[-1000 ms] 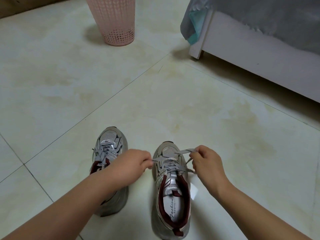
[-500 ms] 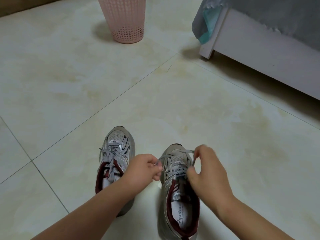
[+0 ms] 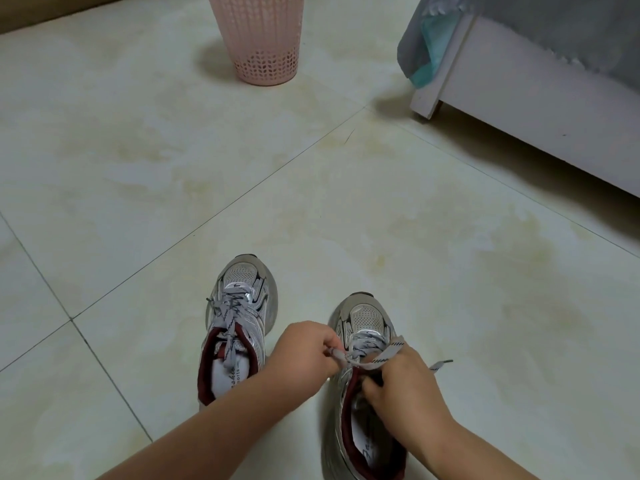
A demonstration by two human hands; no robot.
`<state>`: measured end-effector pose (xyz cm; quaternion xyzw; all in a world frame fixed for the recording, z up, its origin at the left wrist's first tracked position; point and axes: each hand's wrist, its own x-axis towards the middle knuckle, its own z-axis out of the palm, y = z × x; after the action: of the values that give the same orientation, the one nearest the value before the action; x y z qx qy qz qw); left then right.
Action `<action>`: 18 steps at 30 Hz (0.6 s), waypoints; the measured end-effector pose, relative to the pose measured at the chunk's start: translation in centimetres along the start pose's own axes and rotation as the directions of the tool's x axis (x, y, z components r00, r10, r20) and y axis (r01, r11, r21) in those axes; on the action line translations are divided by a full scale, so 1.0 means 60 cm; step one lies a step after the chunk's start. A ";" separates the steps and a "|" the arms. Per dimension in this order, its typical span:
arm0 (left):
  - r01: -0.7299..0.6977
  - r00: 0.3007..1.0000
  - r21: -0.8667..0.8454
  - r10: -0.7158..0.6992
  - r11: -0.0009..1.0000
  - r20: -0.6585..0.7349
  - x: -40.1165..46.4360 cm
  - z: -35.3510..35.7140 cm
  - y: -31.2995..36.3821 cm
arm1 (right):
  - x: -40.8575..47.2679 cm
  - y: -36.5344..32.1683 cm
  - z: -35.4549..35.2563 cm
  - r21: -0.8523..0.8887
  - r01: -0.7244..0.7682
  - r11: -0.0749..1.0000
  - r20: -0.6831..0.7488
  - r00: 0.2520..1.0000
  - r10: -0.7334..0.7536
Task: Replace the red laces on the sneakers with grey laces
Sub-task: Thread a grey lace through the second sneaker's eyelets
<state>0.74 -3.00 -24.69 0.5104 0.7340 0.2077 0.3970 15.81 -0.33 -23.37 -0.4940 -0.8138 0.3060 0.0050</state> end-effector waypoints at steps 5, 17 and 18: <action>-0.086 0.993 0.218 0.067 0.972 0.094 -0.002 -0.008 0.017 | 0.004 0.002 0.000 0.123 -0.078 0.989 0.040 0.996 0.074; -0.309 0.939 0.672 0.103 0.673 0.329 0.024 0.006 0.051 | 0.015 0.003 0.001 0.369 -0.201 0.908 0.079 0.980 0.185; -0.293 0.944 0.632 0.111 0.718 0.311 0.026 0.005 0.048 | 0.016 0.004 0.002 0.362 -0.214 0.907 0.096 0.977 0.192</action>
<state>2.43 -0.48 -23.38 0.7181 0.6421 -0.0941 0.2512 15.47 0.43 -23.86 -0.5571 -0.6853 0.4671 0.0426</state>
